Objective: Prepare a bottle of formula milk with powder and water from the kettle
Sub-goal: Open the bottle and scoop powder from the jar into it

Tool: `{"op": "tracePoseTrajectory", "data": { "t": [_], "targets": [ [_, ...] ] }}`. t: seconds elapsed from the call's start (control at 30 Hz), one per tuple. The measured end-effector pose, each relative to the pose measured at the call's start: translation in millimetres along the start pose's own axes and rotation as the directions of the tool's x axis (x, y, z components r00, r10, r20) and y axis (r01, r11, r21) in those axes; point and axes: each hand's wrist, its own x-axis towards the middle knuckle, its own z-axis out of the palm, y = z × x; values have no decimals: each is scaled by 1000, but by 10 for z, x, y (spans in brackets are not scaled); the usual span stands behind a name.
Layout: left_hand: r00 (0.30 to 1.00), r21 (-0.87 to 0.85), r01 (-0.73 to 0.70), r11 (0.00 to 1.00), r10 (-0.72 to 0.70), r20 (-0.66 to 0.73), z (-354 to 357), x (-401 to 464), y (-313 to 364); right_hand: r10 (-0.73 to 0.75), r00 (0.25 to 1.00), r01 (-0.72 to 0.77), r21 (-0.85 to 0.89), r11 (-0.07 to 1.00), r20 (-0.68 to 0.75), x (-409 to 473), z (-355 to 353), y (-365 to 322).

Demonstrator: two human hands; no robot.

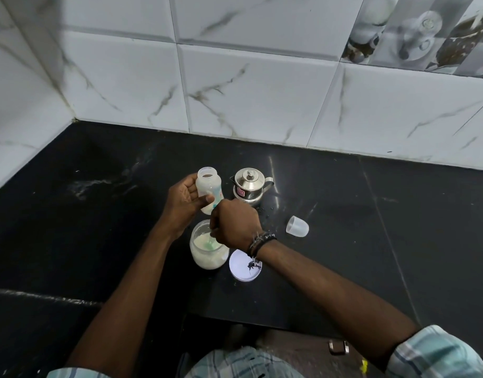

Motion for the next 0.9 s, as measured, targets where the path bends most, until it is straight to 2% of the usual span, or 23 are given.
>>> {"op": "tracePoseTrajectory", "data": {
  "t": [0.27,0.4,0.67,0.9],
  "targets": [
    [1000,7,6,1000,-6,0,67,14,-16,-214,977,208,-297,932,11,-98,-40,-106],
    [1000,9,14,1000,-14,-3,59,20,-30,-269,962,271,-346,899,53,-123,-80,-133],
    [1000,-11,9,1000,-9,-5,72,25,-45,-283,959,280,-274,920,26,-110,-28,-37],
    [1000,-3,3,1000,-3,-6,125,47,-66,-230,968,231,-9,973,-95,-29,25,175]
  ]
}}
